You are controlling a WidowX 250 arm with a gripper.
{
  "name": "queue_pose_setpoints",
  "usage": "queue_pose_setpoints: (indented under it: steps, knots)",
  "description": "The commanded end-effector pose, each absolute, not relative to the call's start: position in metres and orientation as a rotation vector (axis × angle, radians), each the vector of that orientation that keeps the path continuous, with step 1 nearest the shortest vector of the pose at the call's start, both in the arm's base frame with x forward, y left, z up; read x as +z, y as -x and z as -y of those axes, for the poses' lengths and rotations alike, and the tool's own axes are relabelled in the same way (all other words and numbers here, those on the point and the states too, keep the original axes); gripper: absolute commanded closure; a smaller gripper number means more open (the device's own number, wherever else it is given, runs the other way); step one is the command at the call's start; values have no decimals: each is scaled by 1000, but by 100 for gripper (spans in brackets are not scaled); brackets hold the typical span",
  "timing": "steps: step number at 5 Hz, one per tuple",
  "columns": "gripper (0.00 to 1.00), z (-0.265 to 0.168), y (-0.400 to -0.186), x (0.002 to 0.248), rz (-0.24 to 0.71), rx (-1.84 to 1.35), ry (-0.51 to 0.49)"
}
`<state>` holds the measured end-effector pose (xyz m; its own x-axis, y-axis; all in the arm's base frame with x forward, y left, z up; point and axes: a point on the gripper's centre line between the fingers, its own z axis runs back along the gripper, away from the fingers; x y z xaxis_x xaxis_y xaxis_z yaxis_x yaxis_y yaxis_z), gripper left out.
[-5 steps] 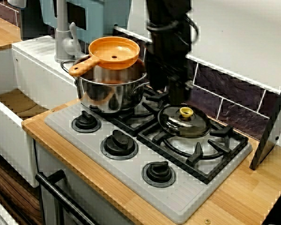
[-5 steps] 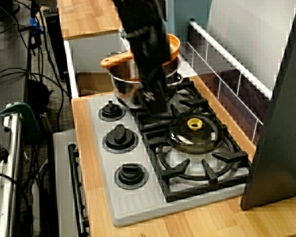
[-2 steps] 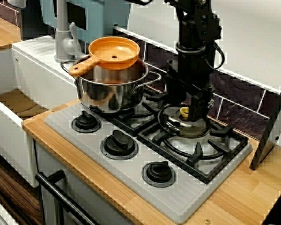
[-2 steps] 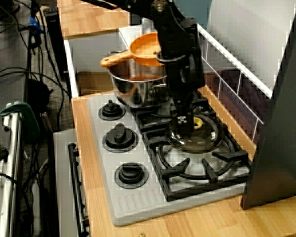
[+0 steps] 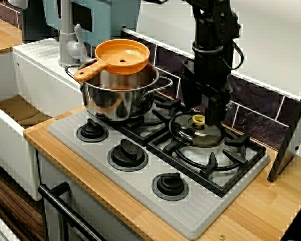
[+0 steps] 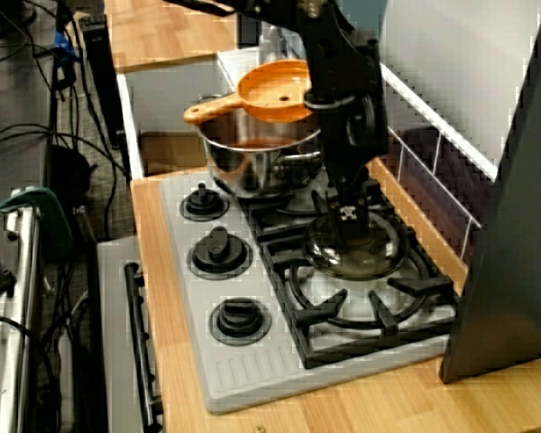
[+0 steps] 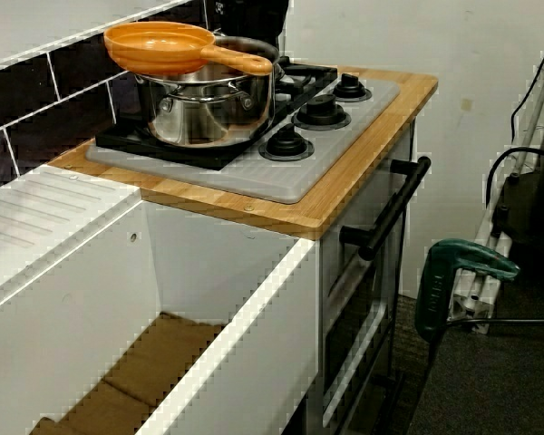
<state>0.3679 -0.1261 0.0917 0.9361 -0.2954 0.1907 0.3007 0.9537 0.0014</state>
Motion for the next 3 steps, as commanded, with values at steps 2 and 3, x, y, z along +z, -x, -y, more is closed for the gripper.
queue_pose_setpoints:
  steps: [2, 3]
  knots:
    - [0, 123, -375, 103, 224, -302, 29]
    - [0, 121, -377, 107, 219, -300, 35]
